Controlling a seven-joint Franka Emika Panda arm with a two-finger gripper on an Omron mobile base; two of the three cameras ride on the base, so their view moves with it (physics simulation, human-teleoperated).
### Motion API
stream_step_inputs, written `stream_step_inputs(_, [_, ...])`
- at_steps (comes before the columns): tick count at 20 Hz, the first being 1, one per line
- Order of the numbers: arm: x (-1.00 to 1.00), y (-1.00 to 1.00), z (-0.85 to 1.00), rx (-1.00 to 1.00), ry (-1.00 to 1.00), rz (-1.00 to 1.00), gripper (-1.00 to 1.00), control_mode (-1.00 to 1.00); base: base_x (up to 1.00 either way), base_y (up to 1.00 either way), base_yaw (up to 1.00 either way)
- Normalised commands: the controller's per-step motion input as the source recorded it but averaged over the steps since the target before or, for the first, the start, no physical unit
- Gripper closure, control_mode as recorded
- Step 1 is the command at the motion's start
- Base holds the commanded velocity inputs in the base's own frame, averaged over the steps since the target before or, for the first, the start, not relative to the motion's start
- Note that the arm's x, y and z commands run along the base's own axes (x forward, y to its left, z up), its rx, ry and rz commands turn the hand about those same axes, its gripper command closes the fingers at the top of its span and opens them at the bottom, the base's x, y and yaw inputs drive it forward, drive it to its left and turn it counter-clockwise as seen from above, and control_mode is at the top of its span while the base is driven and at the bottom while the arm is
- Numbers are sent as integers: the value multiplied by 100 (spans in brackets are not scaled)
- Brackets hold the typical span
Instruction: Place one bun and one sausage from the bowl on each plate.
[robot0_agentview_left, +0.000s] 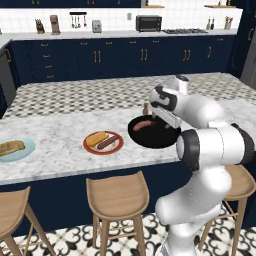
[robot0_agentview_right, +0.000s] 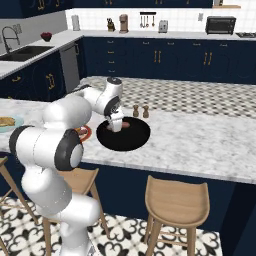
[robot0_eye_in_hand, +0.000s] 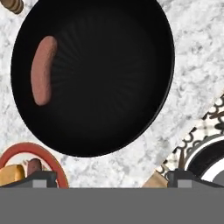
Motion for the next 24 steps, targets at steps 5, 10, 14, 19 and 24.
stream_step_inputs(5, [100,1,-58,6,0,0,-100,-100,0,0,0])
stream_step_inputs(10, [100,1,-41,5,0,0,-100,-100,0,0,0])
stream_step_inputs(14, [100,3,-43,3,0,0,-100,-100,0,0,0])
stream_step_inputs(19, [86,15,-48,1,4,0,-100,-100,0,0,0])
stream_step_inputs(24, [55,33,-48,0,5,0,-100,-100,0,0,0])
